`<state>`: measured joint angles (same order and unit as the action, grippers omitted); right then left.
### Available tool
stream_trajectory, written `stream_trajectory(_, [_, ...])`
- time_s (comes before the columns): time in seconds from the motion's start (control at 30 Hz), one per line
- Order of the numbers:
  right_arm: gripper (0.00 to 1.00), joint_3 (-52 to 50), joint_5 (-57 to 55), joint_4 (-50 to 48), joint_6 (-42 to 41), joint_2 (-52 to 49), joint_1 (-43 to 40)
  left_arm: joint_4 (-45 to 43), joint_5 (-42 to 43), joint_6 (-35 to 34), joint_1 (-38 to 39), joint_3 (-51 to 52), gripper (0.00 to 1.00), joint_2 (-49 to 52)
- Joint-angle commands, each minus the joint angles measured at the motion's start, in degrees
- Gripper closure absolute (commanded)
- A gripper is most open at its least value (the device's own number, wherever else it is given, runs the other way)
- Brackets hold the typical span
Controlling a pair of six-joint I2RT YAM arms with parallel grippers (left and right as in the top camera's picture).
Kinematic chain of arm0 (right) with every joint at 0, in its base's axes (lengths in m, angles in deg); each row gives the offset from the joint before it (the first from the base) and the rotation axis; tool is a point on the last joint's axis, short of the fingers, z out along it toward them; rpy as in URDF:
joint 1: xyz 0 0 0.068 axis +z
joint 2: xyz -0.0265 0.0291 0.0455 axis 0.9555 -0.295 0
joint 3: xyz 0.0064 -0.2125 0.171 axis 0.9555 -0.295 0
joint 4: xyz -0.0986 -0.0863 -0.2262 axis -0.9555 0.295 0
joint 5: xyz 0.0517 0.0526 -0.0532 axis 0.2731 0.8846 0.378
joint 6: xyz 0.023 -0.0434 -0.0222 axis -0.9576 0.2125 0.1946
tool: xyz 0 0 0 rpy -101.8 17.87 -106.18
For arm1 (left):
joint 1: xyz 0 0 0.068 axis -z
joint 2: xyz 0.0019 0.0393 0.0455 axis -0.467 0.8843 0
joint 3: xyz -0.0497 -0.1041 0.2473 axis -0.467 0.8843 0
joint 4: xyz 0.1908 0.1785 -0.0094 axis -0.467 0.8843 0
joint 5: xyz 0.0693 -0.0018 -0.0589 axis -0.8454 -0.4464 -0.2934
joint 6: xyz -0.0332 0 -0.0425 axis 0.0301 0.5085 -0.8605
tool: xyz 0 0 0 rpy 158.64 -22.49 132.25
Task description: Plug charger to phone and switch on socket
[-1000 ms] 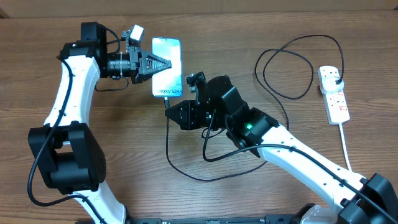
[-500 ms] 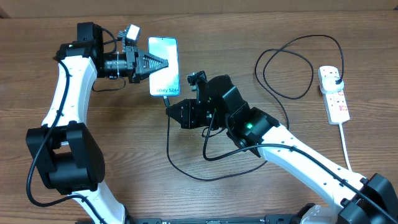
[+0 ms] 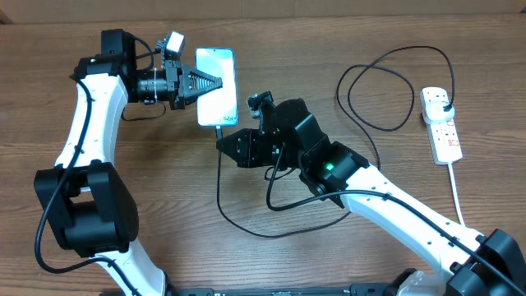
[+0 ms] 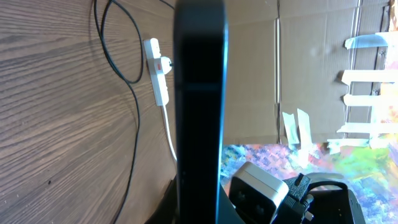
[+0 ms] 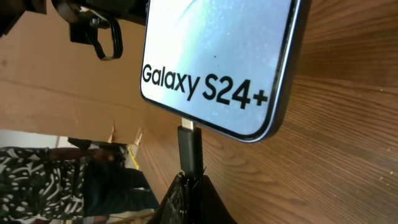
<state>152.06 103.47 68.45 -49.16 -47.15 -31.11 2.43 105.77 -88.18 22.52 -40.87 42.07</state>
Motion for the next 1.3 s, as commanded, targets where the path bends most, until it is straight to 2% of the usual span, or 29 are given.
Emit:
stream_trajectory(0.0, [0.96, 0.1, -5.7, -1.9, -1.7, 0.5, -1.0, 0.8, 2.6, 0.1, 1.0, -0.9, 0.96, -1.0])
stream_trajectory(0.23, [0.96, 0.1, -9.8, -1.9, -1.5, 0.5, -1.0, 3.5, 2.6, 1.9, 1.0, -0.9, 0.96, -1.0])
stream_trajectory(0.63, [0.96, 0.1, -12.7, -2.2, -1.3, 0.5, -1.0, 14.2, 0.6, 10.8, 1.0, -0.9, 0.96, -1.0])
stream_trajectory(0.87, [0.95, 0.1, -12.3, 1.2, 0.2, 0.5, -1.0, 15.3, 0.6, 12.1, 1.0, -0.9, 0.96, -1.0])
stream_trajectory(1.07, [0.51, 0.1, -1.5, 3.4, 3.2, 1.0, -1.0, 15.0, 0.6, 12.1, 1.0, -0.9, 0.96, -1.0])
stream_trajectory(1.17, [0.42, 0.1, -1.1, 5.8, 3.3, 2.7, -1.0, 15.0, 0.6, 12.1, 1.0, -0.9, 0.96, -1.0])
stream_trajectory(1.27, [0.40, 0.1, -1.1, 9.2, 4.8, 5.5, -1.0, 15.1, 0.4, 12.1, 1.0, -0.9, 0.96, -1.0])
